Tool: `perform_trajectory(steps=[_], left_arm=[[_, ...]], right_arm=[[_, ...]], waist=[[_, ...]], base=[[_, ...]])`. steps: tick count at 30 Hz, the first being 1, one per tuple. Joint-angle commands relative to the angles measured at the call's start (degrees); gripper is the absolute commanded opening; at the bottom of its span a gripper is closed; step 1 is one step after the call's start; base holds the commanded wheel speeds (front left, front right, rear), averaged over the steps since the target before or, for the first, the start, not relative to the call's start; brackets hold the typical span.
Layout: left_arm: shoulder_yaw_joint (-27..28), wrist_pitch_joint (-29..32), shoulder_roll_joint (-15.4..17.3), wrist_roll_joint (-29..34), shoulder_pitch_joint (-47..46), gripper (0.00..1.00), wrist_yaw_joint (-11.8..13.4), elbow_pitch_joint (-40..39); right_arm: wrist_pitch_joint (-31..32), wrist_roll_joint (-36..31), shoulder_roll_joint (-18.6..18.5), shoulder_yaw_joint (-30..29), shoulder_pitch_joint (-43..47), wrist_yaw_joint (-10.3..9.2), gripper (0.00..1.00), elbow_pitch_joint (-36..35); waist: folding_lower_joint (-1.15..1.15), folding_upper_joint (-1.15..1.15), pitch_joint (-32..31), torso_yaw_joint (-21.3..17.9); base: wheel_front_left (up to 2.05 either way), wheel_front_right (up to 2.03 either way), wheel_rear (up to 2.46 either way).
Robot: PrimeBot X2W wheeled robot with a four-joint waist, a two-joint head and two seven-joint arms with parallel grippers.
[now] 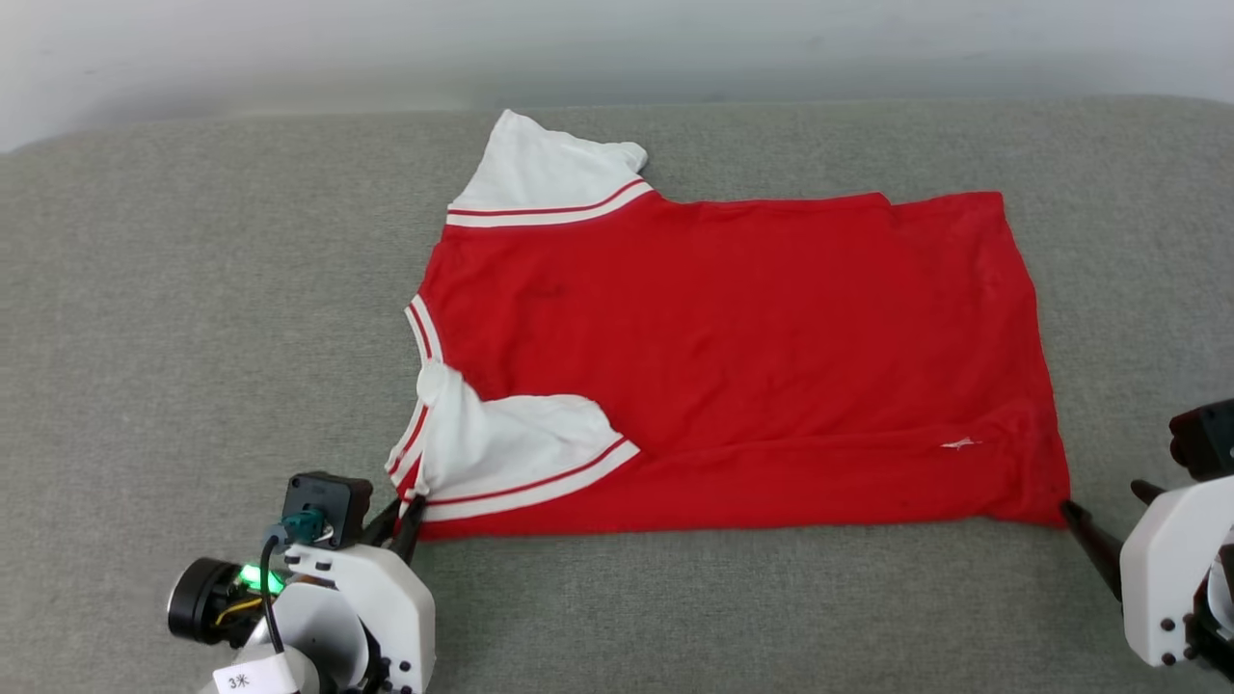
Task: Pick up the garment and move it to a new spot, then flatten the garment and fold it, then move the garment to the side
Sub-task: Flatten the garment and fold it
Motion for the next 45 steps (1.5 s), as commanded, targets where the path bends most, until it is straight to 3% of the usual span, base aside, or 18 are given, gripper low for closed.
perform_trajectory(steps=[1, 11, 20, 24, 25, 26, 27, 39, 45], left_arm=[[0.28, -0.76, 0.42, 0.79, -0.67, 0.0, 0.46, -1.06], [-1.07, -0.79, 0.51, 3.07, -2.18, 0.0, 1.0, -6.33], [-1.97, -0.87, 0.38, 4.23, -3.43, 0.0, 0.66, -7.54], [-2.31, -0.74, 0.21, 4.28, -3.83, 0.0, 0.49, -7.05], [-2.37, -0.75, 0.07, 4.19, -3.9, 0.0, 0.41, -6.91], [-2.44, -0.66, 0.04, 4.08, -3.93, 0.0, 0.32, -6.68], [-2.5, -0.57, -0.01, 3.99, -3.93, 0.0, 0.22, -6.42], [-3.05, 0.04, 0.88, 1.36, -0.5, 0.0, -0.92, -2.55], [-3.51, 1.76, 2.7, -0.21, 3.52, 0.0, -0.13, -3.18]], right_arm=[[-0.52, -0.55, 0.37, -0.13, -1.39, -0.07, 1.0, 1.21], [-1.02, -4.76, 2.63, 1.03, -7.25, -0.07, 1.0, 10.7], [-0.3, -10.78, 5.3, -2.4, -7.95, -0.08, 1.0, 17.1], [0.84, -9.36, 7.07, -1.95, -7.42, -0.04, 1.0, 19.6], [1.42, -8.84, 7.3, -1.48, -7.12, -0.04, 0.62, 20.22], [2.06, -8.13, 7.51, -0.94, -6.73, -0.03, 0.38, 20.83], [2.58, -7.39, 7.64, -0.41, -6.33, 0.04, 0.0, 21.35], [-0.12, -5.15, 4.47, -1.34, -6.01, -0.09, 0.0, 22.49], [1.36, -2.4, 2.33, -1.05, -3.48, -0.09, 0.0, 20.37]], waist=[[0.0, 0.0, -0.21, 0.52], [0.0, 0.0, 1.67, 2.74], [0.0, 0.0, 4.3, 4.38], [0.0, 0.0, 4.94, 4.63], [0.0, 0.0, 5.02, 4.66], [0.0, 0.0, 5.04, 4.66], [0.0, 0.0, 5.02, 4.63], [0.0, 0.0, -0.3, 3.63], [0.0, 0.0, -4.7, 3.21]], base=[[0.0, 0.0, 0.0], [0.0, 0.0, 0.0], [0.0, 0.0, 0.0], [0.0, 0.0, 0.0], [0.0, 0.0, 0.0], [0.0, 0.0, 0.0], [0.0, 0.0, 0.0], [0.0, 0.0, 0.0], [0.0, 0.0, 0.0]])
